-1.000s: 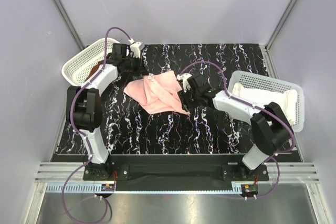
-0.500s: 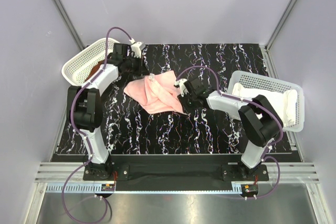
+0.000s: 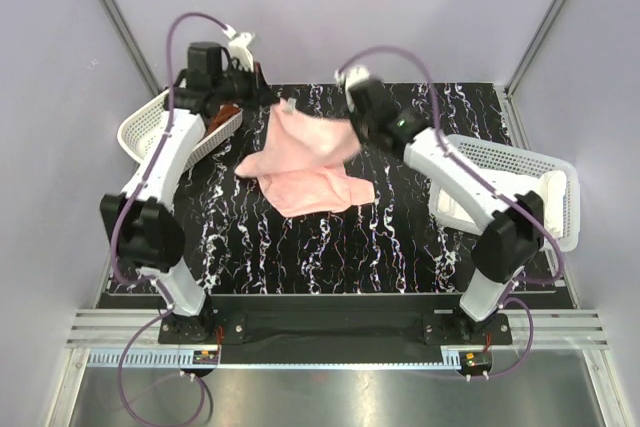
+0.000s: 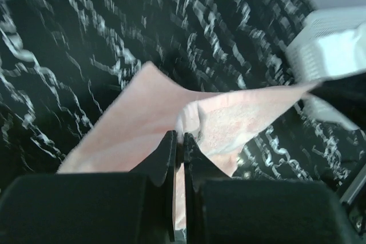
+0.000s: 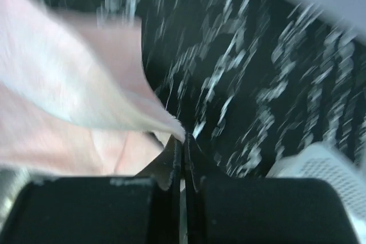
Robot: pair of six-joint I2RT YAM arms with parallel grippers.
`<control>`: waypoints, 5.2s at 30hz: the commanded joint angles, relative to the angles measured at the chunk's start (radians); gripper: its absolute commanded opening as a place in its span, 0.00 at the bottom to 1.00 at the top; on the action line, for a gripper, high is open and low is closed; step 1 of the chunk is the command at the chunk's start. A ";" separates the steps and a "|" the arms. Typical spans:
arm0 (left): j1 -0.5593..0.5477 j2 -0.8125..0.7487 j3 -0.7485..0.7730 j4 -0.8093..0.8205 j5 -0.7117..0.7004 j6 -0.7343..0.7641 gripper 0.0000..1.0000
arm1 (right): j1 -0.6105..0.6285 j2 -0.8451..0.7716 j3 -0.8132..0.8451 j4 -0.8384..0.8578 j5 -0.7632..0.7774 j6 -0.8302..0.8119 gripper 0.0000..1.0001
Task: Fold and stack the towels
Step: Flatten out the crumpled towel, then fold the towel
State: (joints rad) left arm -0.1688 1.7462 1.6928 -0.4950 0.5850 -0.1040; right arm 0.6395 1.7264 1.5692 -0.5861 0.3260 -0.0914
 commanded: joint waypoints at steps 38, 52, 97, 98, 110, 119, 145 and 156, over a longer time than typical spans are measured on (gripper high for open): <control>-0.336 -0.544 0.263 -0.051 -0.509 0.033 0.00 | 0.014 -0.546 0.220 0.324 -0.214 -0.162 0.00; -0.023 -0.009 0.255 0.351 -0.367 -0.031 0.00 | -0.388 0.135 0.532 0.401 -0.613 0.007 0.00; -0.003 -0.210 -0.491 0.196 0.027 0.050 0.00 | -0.333 -0.096 -0.141 -0.073 -0.487 -0.016 0.00; -0.005 -0.223 -0.504 0.173 0.029 0.052 0.00 | -0.324 -0.102 -0.153 -0.087 -0.457 -0.013 0.00; -0.072 -0.415 -0.683 0.082 -0.042 0.055 0.00 | -0.265 -0.214 -0.319 -0.202 -0.390 0.085 0.01; -0.110 -0.412 -0.785 -0.057 -0.083 0.043 0.19 | -0.256 -0.257 -0.432 -0.256 -0.481 0.217 0.16; -0.147 -0.070 -0.628 0.163 -0.203 -0.197 0.49 | -0.219 0.027 -0.275 0.074 -0.337 0.437 0.48; -0.152 0.146 -0.375 0.218 -0.235 -0.186 0.46 | -0.219 0.240 -0.175 0.221 -0.347 0.505 0.43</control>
State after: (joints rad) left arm -0.3206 1.8397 1.2137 -0.3321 0.3534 -0.2970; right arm 0.4171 1.9266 1.3384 -0.4492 -0.0429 0.3767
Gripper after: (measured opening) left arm 0.459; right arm 0.429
